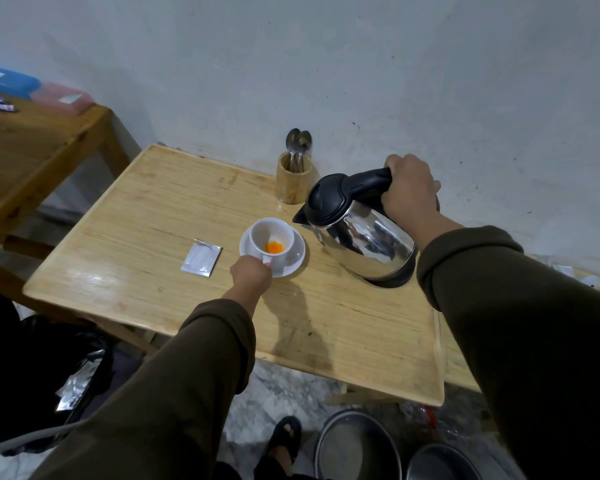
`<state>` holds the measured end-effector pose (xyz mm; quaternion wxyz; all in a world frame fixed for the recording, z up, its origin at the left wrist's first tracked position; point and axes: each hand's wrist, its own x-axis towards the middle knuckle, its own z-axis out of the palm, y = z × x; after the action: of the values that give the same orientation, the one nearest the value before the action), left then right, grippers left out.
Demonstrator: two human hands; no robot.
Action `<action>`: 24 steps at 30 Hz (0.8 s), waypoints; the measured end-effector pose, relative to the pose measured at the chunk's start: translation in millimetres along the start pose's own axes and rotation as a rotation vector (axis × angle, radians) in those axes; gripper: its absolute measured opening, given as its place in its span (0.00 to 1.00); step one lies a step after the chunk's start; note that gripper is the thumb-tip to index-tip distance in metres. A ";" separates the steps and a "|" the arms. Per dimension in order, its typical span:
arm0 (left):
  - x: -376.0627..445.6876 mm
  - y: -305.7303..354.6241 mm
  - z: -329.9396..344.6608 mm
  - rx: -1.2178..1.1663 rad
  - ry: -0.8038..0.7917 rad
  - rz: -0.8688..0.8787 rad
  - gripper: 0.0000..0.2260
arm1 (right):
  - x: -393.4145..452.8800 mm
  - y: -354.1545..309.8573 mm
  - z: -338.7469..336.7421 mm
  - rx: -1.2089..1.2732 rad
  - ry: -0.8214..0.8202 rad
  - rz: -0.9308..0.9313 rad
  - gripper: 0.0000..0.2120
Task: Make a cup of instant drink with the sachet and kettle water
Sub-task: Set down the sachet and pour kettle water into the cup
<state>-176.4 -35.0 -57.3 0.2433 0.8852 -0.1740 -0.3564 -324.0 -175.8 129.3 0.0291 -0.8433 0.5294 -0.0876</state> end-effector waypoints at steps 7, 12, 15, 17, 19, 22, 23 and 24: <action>-0.3 0.9 -0.7 0.012 0.007 0.006 0.18 | 1.1 -4.5 -0.4 -0.071 0.001 -0.004 0.09; -0.9 0.5 -1.7 0.039 0.012 0.013 0.18 | 2.3 -7.6 2.2 -0.148 0.009 -0.034 0.13; -1.7 0.2 -3.3 0.054 0.021 0.022 0.18 | 2.6 -8.7 2.2 -0.154 -0.001 -0.031 0.14; -2.4 0.8 -4.4 0.085 0.026 0.040 0.18 | 2.4 -9.5 2.4 -0.160 0.005 -0.030 0.14; -2.7 1.3 -4.7 0.090 0.028 0.040 0.18 | 2.2 -10.1 2.5 -0.162 0.007 -0.035 0.14; -2.3 1.2 -4.1 0.075 0.032 0.028 0.18 | 2.4 -10.9 2.7 -0.162 0.000 -0.036 0.14; -2.6 1.2 -4.1 0.077 0.032 0.028 0.18 | 2.3 -11.1 2.8 -0.163 0.001 -0.036 0.15; -2.8 1.4 -4.3 0.089 0.032 0.034 0.18 | 2.2 -11.3 2.9 -0.167 0.001 -0.037 0.15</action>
<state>-175.5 -33.5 -52.2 0.2124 0.8977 -0.2008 -0.3298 -312.5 -173.0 128.3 -0.0432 -0.8524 0.5192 -0.0442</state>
